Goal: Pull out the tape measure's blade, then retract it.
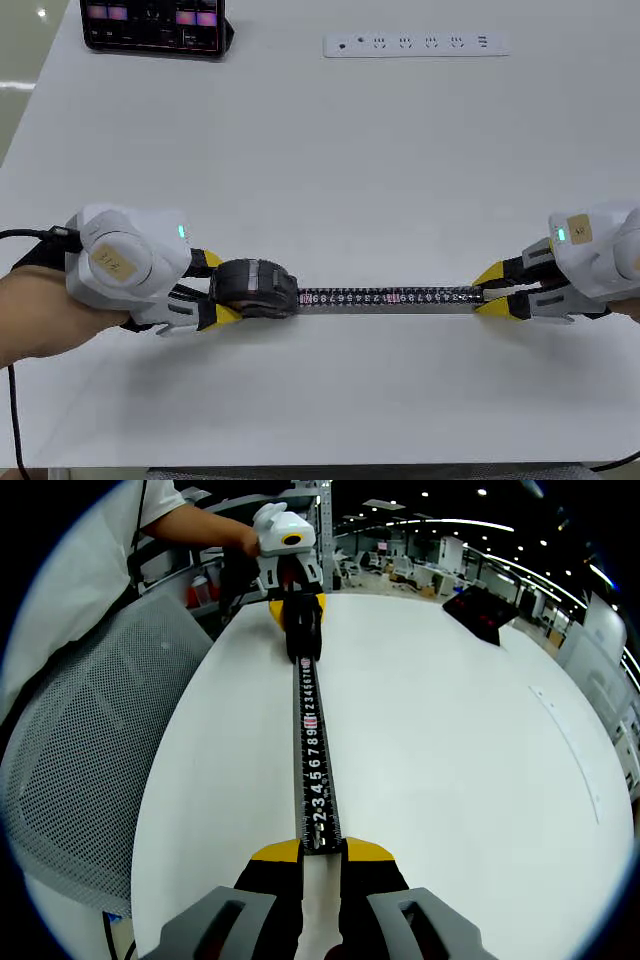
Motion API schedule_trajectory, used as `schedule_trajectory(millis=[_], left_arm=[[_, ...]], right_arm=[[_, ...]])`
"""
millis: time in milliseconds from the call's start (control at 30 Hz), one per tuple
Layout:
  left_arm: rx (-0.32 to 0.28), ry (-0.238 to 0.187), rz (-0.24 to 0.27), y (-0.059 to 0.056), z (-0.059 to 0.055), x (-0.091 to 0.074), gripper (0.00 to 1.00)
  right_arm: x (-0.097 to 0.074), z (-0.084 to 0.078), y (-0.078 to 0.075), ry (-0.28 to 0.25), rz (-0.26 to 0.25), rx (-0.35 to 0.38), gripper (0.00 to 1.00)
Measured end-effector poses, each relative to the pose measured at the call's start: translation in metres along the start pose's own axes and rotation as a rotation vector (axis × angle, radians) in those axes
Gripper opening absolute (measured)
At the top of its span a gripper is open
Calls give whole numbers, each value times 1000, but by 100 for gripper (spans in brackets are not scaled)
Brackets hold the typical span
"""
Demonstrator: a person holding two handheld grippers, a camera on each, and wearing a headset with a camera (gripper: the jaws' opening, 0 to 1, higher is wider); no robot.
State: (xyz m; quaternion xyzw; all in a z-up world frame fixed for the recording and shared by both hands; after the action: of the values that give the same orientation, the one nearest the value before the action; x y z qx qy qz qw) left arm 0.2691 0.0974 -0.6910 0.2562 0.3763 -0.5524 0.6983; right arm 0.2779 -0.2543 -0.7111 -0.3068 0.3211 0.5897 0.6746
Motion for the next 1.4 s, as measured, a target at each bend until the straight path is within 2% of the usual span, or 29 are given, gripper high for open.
schedule_trajectory(millis=[867, 1267, 1400], left_arm=[[2, -1, 1, -2, 2, 0, 25], [-2, -5, 8, -1, 3, 2, 26], [-15, -19, 13, -2, 3, 1, 26]], right_arm=[[-21, -19, -5, 66, -4, 16, 9], [-18, -19, -4, 90, -7, 17, 10], [-18, -18, -4, 95, -7, 28, 10]])
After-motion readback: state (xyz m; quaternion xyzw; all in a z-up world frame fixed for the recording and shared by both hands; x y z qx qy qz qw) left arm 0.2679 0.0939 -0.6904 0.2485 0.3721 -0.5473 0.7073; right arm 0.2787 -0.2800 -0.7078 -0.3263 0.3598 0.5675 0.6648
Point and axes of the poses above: the centre of the closed fingertips' face, and the gripper's own axes: x roughly forward along the fingers, y roughly to its left, z roughly out of its top, the point moved 8 cm from there along -x, roughly backward along the fingers, and after that the axes turned 5 degrees about -z, right-handed, at the moved point
